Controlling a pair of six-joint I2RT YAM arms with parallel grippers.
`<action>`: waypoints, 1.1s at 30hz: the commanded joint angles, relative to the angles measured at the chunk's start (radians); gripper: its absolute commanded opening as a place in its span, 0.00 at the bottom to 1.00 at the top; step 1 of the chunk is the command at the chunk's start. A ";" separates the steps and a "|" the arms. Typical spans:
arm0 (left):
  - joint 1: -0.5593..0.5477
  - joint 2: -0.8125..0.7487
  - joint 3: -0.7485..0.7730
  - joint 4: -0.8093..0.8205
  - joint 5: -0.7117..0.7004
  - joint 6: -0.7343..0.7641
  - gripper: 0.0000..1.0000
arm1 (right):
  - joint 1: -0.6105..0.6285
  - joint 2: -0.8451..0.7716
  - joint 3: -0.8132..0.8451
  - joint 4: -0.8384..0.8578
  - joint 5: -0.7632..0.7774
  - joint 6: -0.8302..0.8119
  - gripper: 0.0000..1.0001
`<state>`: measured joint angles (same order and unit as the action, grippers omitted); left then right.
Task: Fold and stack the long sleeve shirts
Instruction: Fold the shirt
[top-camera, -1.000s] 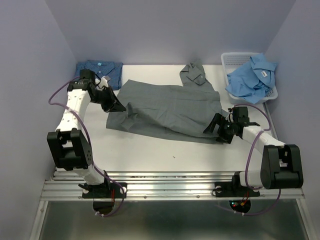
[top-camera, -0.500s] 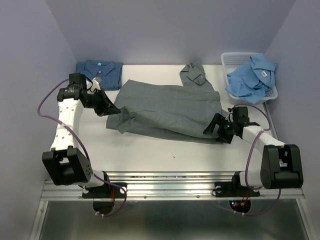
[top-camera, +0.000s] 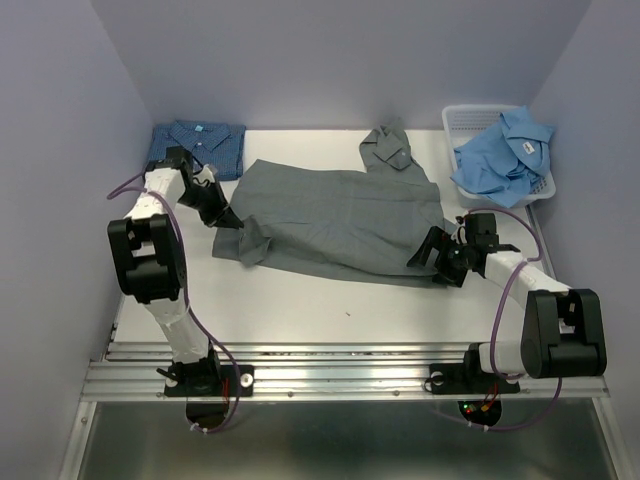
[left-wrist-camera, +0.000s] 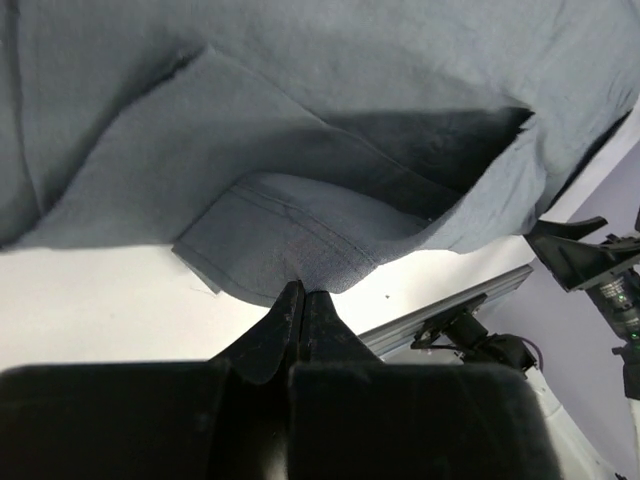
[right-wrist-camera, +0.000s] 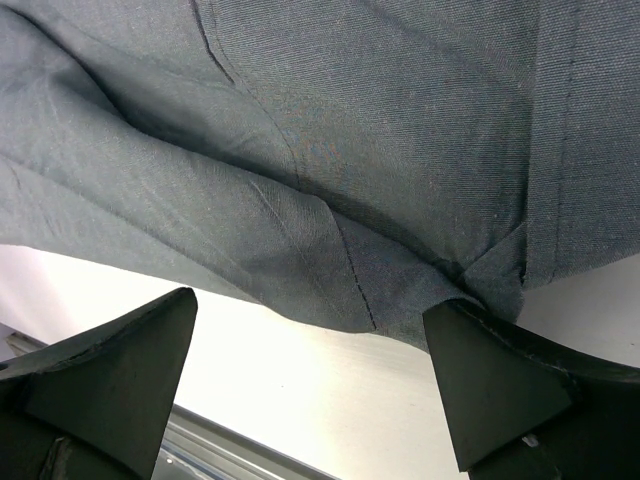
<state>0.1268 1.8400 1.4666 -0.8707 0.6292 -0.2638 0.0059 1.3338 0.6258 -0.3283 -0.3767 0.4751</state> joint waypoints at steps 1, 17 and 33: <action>0.007 0.047 0.096 -0.010 -0.037 0.046 0.00 | -0.006 -0.013 0.011 -0.025 0.073 -0.021 1.00; 0.004 0.173 0.529 -0.031 -0.184 0.011 0.99 | -0.006 -0.166 0.078 -0.090 0.053 -0.122 1.00; -0.257 -0.111 -0.204 0.599 -0.149 -0.236 0.99 | 0.253 -0.086 0.173 0.093 0.059 -0.107 1.00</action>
<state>-0.1371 1.6608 1.3220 -0.4305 0.4782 -0.4374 0.2062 1.0737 0.7578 -0.3408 -0.4240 0.3660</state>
